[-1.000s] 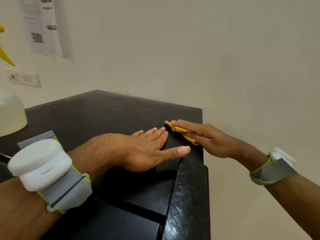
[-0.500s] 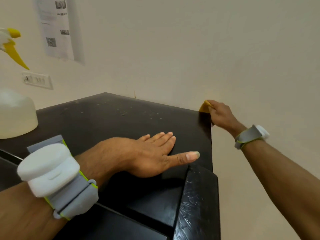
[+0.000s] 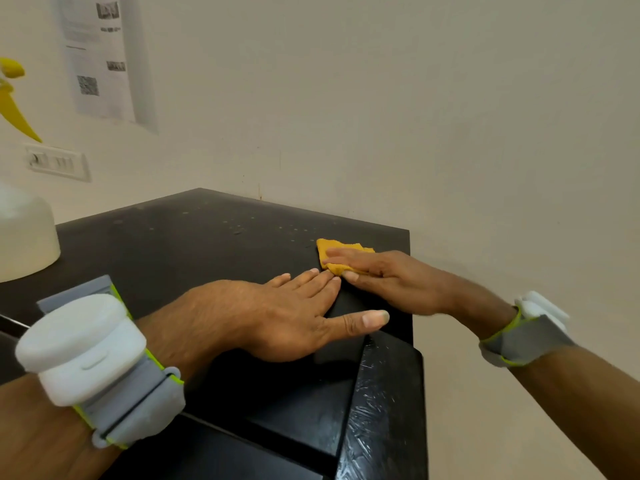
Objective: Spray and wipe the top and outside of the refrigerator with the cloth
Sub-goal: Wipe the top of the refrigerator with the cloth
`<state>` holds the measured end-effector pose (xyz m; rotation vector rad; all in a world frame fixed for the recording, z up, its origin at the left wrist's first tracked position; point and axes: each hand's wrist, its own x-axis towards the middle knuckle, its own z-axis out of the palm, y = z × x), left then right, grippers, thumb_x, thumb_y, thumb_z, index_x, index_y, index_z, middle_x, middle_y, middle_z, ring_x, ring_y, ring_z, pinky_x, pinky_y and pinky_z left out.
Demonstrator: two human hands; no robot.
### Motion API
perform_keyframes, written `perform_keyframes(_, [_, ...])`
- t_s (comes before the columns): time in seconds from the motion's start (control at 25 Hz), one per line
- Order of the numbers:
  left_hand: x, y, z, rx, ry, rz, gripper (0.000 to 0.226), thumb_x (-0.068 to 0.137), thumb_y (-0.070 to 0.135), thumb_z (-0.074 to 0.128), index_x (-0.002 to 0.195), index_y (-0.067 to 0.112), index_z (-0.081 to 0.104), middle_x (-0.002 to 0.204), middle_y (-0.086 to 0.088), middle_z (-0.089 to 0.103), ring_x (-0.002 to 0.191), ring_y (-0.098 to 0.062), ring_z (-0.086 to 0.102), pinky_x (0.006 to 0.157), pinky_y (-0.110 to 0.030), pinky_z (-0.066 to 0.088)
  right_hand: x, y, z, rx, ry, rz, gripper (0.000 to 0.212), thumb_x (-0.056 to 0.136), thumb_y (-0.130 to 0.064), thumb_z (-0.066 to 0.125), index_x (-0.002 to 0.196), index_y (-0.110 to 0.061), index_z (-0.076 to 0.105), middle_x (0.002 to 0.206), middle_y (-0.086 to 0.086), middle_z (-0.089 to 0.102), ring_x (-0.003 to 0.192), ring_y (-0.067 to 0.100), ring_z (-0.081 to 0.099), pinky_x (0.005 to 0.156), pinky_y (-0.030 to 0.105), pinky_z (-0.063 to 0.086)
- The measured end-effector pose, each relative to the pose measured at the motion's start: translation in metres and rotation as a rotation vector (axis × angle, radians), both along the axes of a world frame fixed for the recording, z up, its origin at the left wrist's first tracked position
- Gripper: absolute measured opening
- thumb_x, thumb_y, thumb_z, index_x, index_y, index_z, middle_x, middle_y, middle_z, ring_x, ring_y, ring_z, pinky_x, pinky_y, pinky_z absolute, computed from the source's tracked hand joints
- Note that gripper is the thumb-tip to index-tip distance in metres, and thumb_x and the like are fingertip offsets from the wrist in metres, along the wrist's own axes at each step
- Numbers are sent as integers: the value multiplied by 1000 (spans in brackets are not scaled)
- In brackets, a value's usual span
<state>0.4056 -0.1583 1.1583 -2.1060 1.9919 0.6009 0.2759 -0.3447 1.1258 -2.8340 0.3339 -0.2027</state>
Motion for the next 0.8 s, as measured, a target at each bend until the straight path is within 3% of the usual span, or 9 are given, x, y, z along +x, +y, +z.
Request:
perform_keyframes(0.16, [0, 2, 2, 7, 10, -7, 109, 60, 83, -6, 151, 24, -22, 160, 11, -28, 145, -4, -26, 124, -43, -8, 28, -52, 5, -78, 71, -184, 43, 107, -32, 33, 148, -20, 41, 153, -1, 41, 140, 20, 37, 106, 16, 21])
perform_keyframes(0.28, [1, 3, 2, -3, 16, -3, 107, 64, 82, -5, 152, 23, -20, 160, 10, -26, 146, -5, -24, 124, -44, -8, 32, -63, -2, -79, 69, -162, 42, 107, -28, 33, 146, -15, 43, 152, 6, 43, 140, 25, 38, 107, 21, 22])
perform_keyframes(0.36, [3, 1, -1, -15, 23, 5, 105, 67, 83, -3, 152, 23, -19, 161, 10, -25, 146, -5, -24, 124, -43, -8, 34, -47, 4, -83, 79, -147, 44, 106, -32, 35, 149, -24, 39, 157, -1, 36, 145, 19, 31, 113, 21, 19])
perform_keyframes(0.52, [6, -3, -3, -16, 27, 5, 105, 69, 84, -1, 152, 23, -20, 160, 11, -25, 145, -3, -26, 123, -43, -9, 9, -8, 6, 118, 92, 67, 48, 104, -33, 38, 151, -28, 35, 157, -23, 26, 146, -7, 14, 121, 20, 10])
perform_keyframes(0.68, [5, -5, -4, -16, 31, 23, 100, 77, 85, 4, 151, 23, -22, 159, 10, -29, 143, -2, -28, 123, -43, -11, 18, -17, 13, 249, 114, 145, 48, 102, -35, 38, 149, -30, 37, 156, -25, 28, 146, -8, 14, 125, 34, 9])
perform_keyframes(0.8, [4, -7, -5, -1, 26, 42, 100, 78, 84, 4, 151, 22, -22, 159, 6, -30, 144, -4, -28, 122, -42, -12, 40, -30, 14, 207, 175, 199, 47, 105, -34, 35, 152, -30, 32, 158, -24, 24, 146, -8, 11, 124, 31, 6])
